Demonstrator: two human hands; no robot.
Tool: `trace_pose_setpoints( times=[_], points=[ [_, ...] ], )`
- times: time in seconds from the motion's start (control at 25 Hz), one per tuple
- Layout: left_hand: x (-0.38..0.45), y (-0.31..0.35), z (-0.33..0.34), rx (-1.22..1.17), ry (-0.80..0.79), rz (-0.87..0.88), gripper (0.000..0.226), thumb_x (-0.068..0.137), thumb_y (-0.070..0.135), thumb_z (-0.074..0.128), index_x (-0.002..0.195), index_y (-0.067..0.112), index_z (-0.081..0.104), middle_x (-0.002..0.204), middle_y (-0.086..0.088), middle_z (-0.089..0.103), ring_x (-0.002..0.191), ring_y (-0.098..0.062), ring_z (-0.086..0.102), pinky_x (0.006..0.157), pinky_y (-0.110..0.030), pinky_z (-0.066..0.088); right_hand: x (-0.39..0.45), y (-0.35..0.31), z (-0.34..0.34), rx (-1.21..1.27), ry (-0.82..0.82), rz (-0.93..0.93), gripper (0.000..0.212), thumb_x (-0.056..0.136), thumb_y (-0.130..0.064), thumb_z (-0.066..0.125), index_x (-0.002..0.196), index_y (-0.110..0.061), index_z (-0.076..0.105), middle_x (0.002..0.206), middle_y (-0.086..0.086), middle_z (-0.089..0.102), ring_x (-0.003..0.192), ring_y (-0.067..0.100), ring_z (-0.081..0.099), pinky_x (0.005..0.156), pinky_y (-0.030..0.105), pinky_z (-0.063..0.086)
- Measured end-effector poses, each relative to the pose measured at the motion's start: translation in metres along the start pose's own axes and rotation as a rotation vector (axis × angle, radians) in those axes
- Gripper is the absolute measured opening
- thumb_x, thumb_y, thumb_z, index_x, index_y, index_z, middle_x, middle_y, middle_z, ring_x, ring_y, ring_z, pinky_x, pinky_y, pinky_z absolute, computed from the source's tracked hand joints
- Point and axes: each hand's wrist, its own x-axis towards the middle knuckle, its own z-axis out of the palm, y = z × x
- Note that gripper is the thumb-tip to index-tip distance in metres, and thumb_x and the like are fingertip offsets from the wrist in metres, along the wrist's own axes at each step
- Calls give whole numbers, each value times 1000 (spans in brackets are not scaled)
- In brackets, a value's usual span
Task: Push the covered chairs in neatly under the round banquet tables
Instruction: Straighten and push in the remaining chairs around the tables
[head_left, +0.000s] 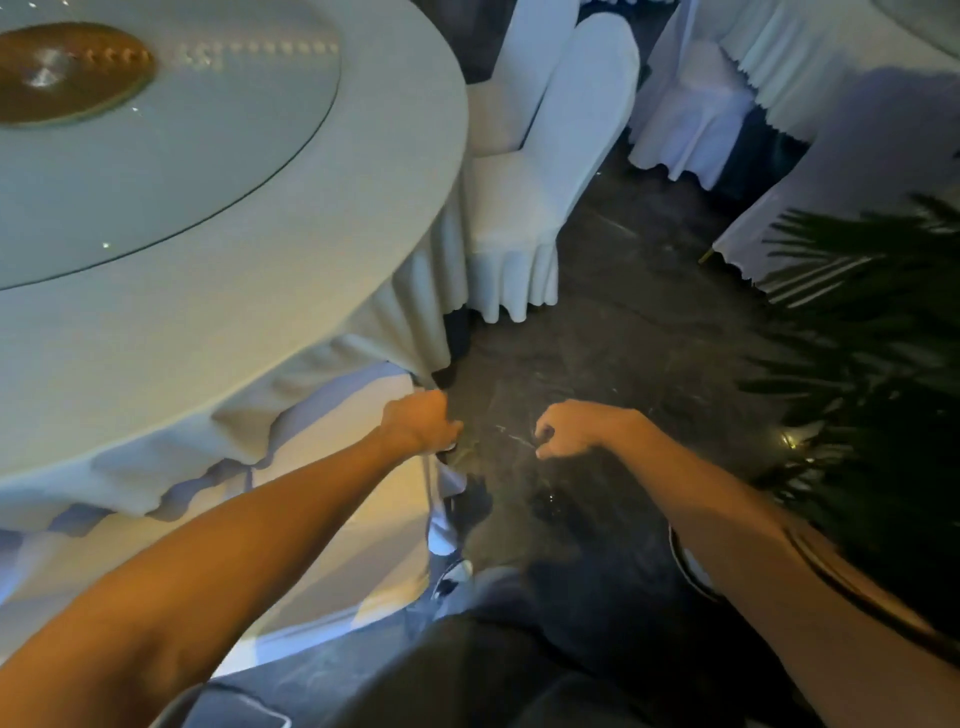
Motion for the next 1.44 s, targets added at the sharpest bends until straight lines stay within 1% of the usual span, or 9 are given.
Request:
trace_pose_setpoints(
  times=[0.32,0.48,0.8,0.88,1.0,1.04,1.16,1.28,1.44],
  points=[
    [145,77,-50,-55,30,-54,43,89,55,53,115,21,57,112,-5,64,104,-28,59,92,-47,47,73,118,-123,-35,90,-23,63,90,-33,60,147,-15,39,151,9,39,135,26,39,109,36,33],
    [250,118,-89,-140,3,-71,51,89,53,54,129,21,55,125,-6,62,116,-29,56,102,-52,41,128,193,-206,-92,59,45,67,92,-36,59,151,-18,32,156,7,31,141,25,30,113,38,27],
    [434,183,-209,-212,-32,-34,60,93,55,51,140,18,49,138,-5,56,120,-27,56,98,-40,45,207,303,-402,-156,57,27,60,88,-41,59,142,-21,45,146,4,46,126,25,48,104,40,41],
    [469,193,-234,-210,-29,-50,52,92,51,50,133,20,55,133,-4,59,115,-27,58,95,-37,45,224,326,-442,-151,68,15,61,88,-41,59,143,-22,43,147,3,45,126,24,49,104,40,42],
    [522,206,-267,-279,-30,-43,25,87,45,50,101,32,67,113,0,70,91,-18,65,81,-33,50,249,357,-500,-132,109,-12,60,90,-39,58,145,-21,41,151,3,41,131,24,44,107,40,38],
    [540,211,-277,-290,-36,-59,26,86,43,52,102,31,68,113,0,70,90,-17,63,78,-31,48,259,367,-517,-133,126,-32,60,91,-38,58,145,-21,40,151,4,41,132,24,44,108,41,38],
    [593,227,-304,-276,26,-143,51,88,44,57,134,21,53,133,-3,59,109,-22,57,92,-36,45,290,397,-567,-133,231,-105,55,94,-34,56,145,-22,40,152,4,39,135,26,40,111,41,36],
    [654,250,-332,-300,169,-196,63,93,55,48,145,22,38,148,-4,45,131,-27,46,106,-41,37,329,438,-629,-202,455,-232,51,97,-36,53,145,-27,40,159,1,26,143,27,29,113,41,29],
    [731,288,-383,-361,269,-308,78,93,65,40,154,21,20,161,-2,25,145,-27,28,117,-46,27,381,485,-727,-286,641,-395,52,97,-33,53,146,-21,40,160,6,24,141,29,31,110,44,37]
  ],
)
